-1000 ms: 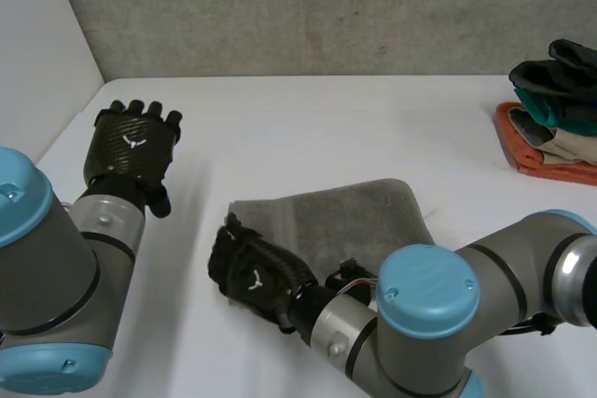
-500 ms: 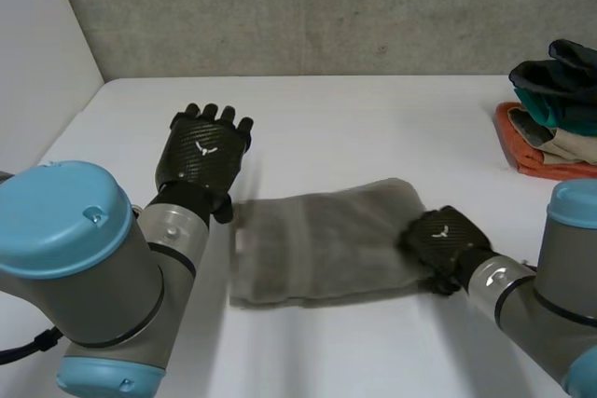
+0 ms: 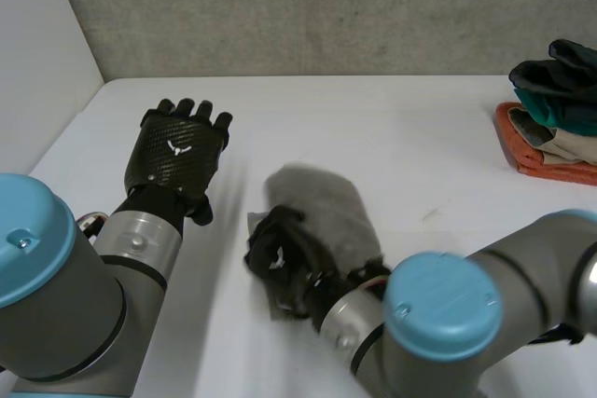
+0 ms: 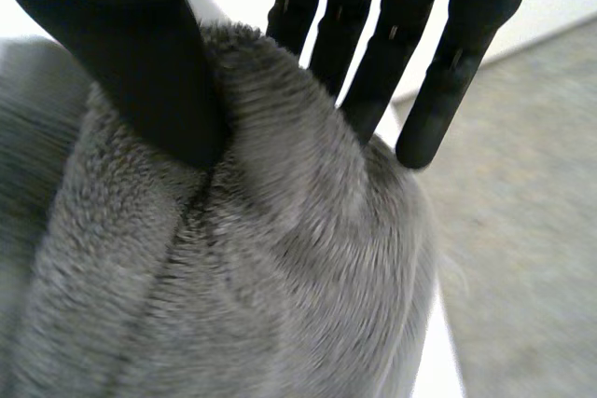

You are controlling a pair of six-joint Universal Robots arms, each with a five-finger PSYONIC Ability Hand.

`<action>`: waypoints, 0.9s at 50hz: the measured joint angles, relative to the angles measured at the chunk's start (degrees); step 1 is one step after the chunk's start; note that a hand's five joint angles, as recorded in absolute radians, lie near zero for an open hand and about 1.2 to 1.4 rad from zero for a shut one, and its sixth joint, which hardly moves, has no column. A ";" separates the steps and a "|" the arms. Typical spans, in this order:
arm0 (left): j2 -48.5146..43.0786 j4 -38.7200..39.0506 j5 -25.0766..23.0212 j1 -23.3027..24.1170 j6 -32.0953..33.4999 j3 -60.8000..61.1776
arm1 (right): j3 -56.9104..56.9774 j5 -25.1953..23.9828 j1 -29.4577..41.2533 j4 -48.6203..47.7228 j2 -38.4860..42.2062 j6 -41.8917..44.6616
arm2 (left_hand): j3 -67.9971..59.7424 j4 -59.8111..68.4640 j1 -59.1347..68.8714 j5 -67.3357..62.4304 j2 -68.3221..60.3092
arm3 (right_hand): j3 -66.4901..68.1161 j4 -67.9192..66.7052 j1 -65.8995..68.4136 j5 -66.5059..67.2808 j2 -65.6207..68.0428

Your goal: Fold the laundry.

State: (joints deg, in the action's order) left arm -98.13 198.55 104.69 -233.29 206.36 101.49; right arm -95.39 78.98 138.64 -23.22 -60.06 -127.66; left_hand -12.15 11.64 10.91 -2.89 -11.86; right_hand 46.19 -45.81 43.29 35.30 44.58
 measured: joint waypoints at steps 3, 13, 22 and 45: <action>-0.04 0.04 -0.05 -0.23 -0.04 0.40 | -0.11 -0.94 0.33 0.44 0.82 -2.28 | 0.00 0.00 0.00 0.00 0.00 | -23.98 24.36 -23.67 -23.97 -24.42; -1.16 0.64 -0.23 0.15 -0.43 -3.10 | -1.82 -5.38 -12.24 1.57 -11.43 -29.33 | 0.00 0.00 0.00 0.00 0.00 | -33.97 33.54 -30.10 -32.39 -32.07; -9.17 -0.32 -2.39 5.35 -8.83 -14.05 | 1.47 -9.76 -23.51 12.51 -15.73 -45.94 | 0.00 0.00 0.00 0.00 0.00 | -33.97 33.54 -30.10 -32.37 -32.07; -30.60 -20.68 9.53 12.44 -19.07 -22.98 | 18.79 -11.70 -24.32 33.18 9.45 -35.78 | 0.00 0.00 0.00 0.00 0.00 | -33.97 33.54 -30.80 -32.40 -32.86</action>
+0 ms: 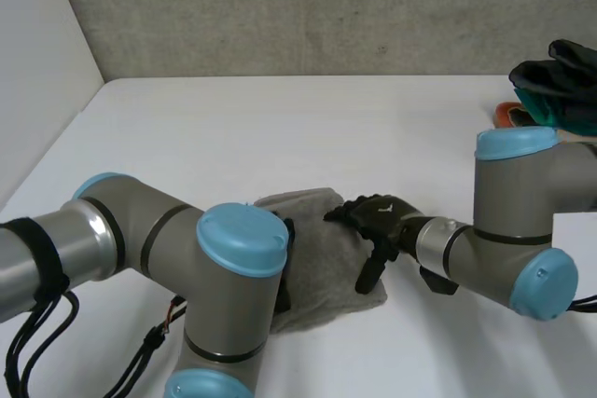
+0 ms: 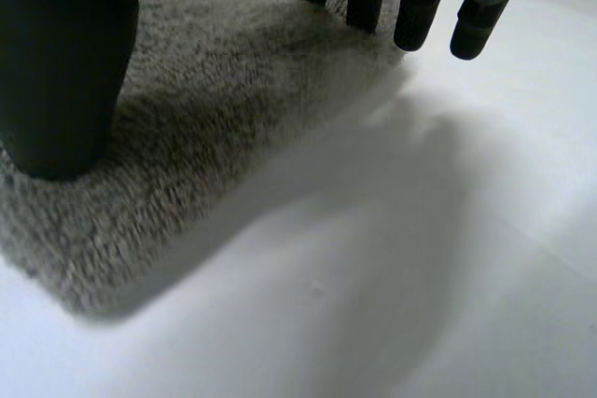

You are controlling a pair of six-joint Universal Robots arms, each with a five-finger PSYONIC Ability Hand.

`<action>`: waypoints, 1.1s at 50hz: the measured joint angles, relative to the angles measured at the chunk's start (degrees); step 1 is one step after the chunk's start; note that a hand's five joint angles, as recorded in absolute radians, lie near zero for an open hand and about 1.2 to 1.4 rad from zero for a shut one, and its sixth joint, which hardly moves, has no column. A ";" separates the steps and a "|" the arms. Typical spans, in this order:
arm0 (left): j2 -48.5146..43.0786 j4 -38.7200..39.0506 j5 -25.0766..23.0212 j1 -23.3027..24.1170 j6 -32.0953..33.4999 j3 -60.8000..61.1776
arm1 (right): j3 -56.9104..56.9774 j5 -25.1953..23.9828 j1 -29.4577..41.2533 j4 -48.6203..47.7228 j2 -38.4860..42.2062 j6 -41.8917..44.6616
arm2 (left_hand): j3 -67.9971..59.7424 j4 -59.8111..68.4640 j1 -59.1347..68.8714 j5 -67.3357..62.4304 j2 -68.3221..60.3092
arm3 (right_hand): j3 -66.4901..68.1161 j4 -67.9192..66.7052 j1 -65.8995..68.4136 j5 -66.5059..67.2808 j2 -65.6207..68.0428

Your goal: Fold the laundry.

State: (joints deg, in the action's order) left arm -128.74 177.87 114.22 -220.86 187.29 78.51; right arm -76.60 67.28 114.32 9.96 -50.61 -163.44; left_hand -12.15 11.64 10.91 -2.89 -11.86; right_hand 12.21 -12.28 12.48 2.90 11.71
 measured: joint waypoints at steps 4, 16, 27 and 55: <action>0.13 -0.26 -0.07 -0.21 0.26 0.84 | 0.07 1.21 0.64 -0.20 0.42 3.48 | 0.00 0.00 -0.38 0.00 0.00 | 0.00 0.00 -1.25 0.01 -0.86; 8.48 -0.78 -2.29 -1.14 4.22 0.16 | -5.52 6.16 2.99 -8.49 -9.08 7.31 | 0.00 0.00 -1.11 0.01 0.18 | 0.00 0.00 -1.81 -0.14 -1.11; 20.05 -0.34 -22.80 -9.77 6.23 -1.34 | -31.90 7.19 8.98 -32.14 -23.49 11.55 | 0.00 0.00 -1.12 0.00 0.18 | 0.00 0.00 -1.81 -0.14 -1.11; 18.96 -0.32 -29.20 -11.98 3.92 -0.30 | -32.99 3.90 9.77 -50.66 -8.74 17.13 | 0.00 0.00 -1.11 0.01 0.18 | 6.97 -7.03 6.45 5.39 6.54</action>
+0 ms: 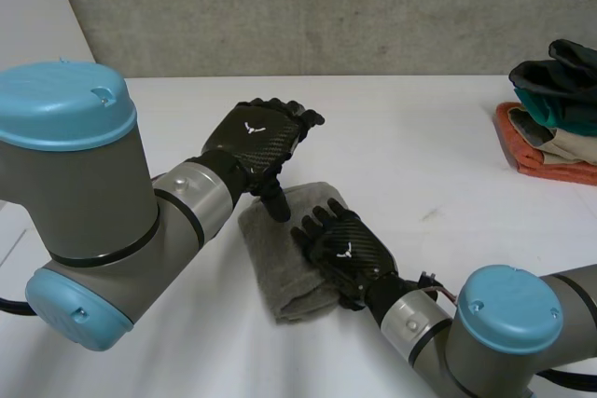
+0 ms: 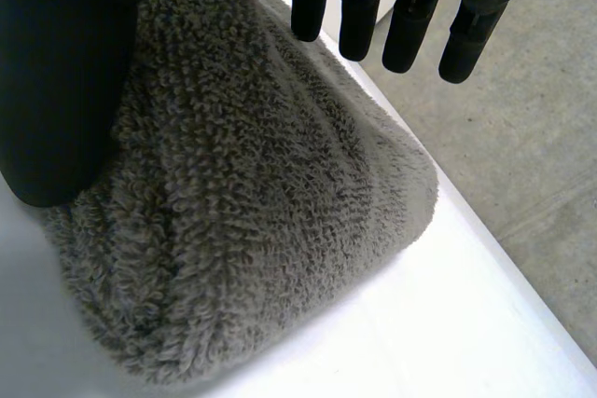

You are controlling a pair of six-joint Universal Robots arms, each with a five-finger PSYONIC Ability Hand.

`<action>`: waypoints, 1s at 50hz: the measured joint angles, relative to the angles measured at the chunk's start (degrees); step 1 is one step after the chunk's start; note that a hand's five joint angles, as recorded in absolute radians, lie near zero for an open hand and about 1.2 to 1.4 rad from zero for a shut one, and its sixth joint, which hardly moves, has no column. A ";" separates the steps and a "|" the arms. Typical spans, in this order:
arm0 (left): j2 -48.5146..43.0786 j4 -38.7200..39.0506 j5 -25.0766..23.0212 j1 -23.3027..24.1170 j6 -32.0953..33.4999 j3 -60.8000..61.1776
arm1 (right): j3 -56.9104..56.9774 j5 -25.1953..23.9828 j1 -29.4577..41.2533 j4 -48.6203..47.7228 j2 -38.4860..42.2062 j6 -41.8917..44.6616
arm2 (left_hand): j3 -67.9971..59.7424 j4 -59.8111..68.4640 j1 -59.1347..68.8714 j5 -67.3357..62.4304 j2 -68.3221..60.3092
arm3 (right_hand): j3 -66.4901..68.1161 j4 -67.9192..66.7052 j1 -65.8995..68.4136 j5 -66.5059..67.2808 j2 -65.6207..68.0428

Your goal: Fold the laundry.

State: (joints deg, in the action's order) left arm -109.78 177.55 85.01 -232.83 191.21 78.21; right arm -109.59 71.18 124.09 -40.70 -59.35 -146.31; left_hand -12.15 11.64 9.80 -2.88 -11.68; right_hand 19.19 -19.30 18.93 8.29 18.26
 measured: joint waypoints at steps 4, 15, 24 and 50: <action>0.00 0.04 -0.03 -0.08 -0.22 0.01 | 1.99 -0.01 0.00 0.37 1.18 -0.05 | 0.00 0.00 0.00 -0.01 0.00 | 4.28 -3.86 4.49 3.51 3.98; 0.02 0.08 -0.09 -0.21 -0.23 -0.10 | 7.92 -0.07 -0.34 0.65 3.52 -2.00 | 0.00 0.00 0.00 -0.01 0.00 | 46.78 -48.25 38.92 43.47 47.30; 0.66 0.09 -0.25 -0.03 -0.17 -2.14 | 17.82 0.24 -3.65 1.99 1.41 -5.79 | 0.00 0.00 0.00 0.00 0.00 | 46.78 -48.52 38.92 43.47 47.30; 2.38 0.16 -0.82 3.69 0.07 -7.67 | 64.38 -6.56 -41.21 0.99 5.97 -39.34 | 0.00 0.00 0.00 0.00 0.00 | 47.18 -49.42 39.49 44.23 47.30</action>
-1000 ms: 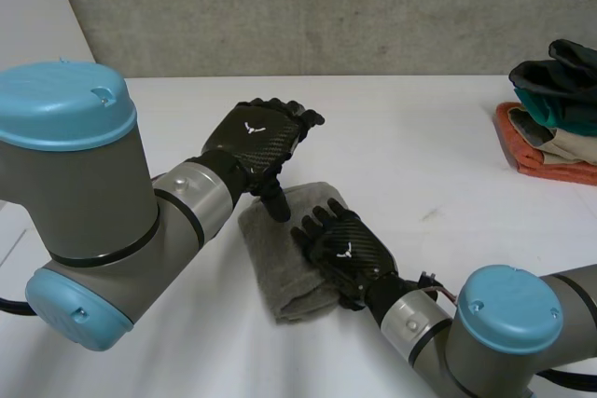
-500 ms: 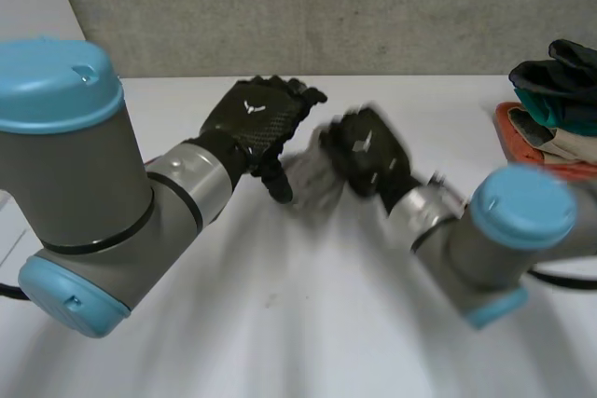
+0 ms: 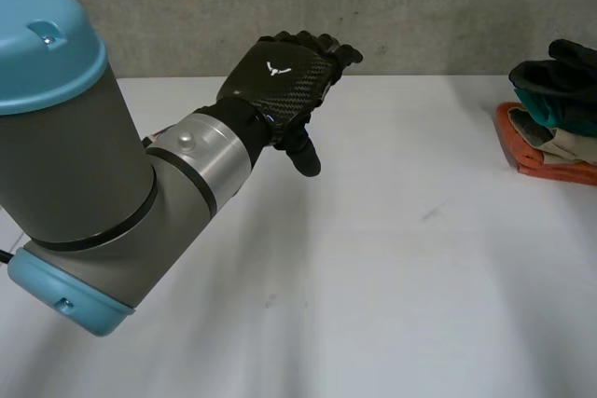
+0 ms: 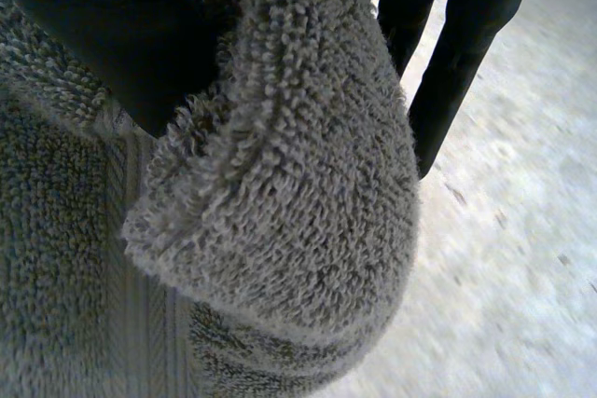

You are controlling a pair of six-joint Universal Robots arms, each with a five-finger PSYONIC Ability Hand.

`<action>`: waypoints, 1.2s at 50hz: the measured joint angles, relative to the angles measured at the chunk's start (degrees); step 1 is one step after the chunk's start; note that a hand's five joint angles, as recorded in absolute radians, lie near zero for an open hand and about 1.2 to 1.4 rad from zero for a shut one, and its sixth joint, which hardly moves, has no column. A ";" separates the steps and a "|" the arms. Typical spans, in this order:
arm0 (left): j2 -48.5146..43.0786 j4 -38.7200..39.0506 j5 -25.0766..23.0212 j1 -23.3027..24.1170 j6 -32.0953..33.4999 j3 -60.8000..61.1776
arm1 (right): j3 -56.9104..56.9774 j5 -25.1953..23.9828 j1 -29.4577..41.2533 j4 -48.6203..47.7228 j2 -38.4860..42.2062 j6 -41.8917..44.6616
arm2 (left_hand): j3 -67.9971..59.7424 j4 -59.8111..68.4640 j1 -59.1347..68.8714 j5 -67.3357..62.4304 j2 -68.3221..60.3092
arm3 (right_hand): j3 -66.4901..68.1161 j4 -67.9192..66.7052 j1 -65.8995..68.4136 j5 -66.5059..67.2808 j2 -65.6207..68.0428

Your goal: Fold the laundry.

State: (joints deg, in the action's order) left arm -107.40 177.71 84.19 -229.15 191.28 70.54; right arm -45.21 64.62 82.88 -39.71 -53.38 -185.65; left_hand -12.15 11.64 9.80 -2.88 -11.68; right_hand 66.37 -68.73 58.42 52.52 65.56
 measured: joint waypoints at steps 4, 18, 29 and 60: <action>-0.22 0.04 0.00 0.25 0.01 0.22 | 7.06 -3.03 -5.59 -2.54 9.10 -6.29 | 0.00 0.00 0.00 0.00 0.00 | 0.00 -0.01 0.00 0.00 0.00; -0.49 1.18 -0.16 1.76 -0.03 1.52 | 5.90 -12.33 -16.95 -5.33 23.91 -17.00 | 0.00 0.00 0.00 0.00 0.00 | 0.00 -0.05 0.00 0.24 0.00; -0.50 1.71 -0.17 2.67 -0.03 2.01 | -2.42 -18.62 -18.01 -8.57 22.65 -15.65 | 0.00 0.00 0.00 0.00 0.00 | -15.69 17.18 -9.52 -11.73 -15.01; 4.73 1.93 -0.08 5.12 -0.89 1.63 | -18.89 -5.70 -31.89 33.61 -14.96 26.71 | 0.00 0.00 0.00 0.00 0.00 | -54.07 56.44 -45.09 -49.65 -53.04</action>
State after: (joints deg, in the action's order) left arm -102.67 179.65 84.12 -224.03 190.38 72.17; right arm -64.10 58.92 50.99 -6.11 -68.34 -158.94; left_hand -12.15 11.64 9.80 -2.88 -11.68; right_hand 12.30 -12.29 13.33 2.87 12.52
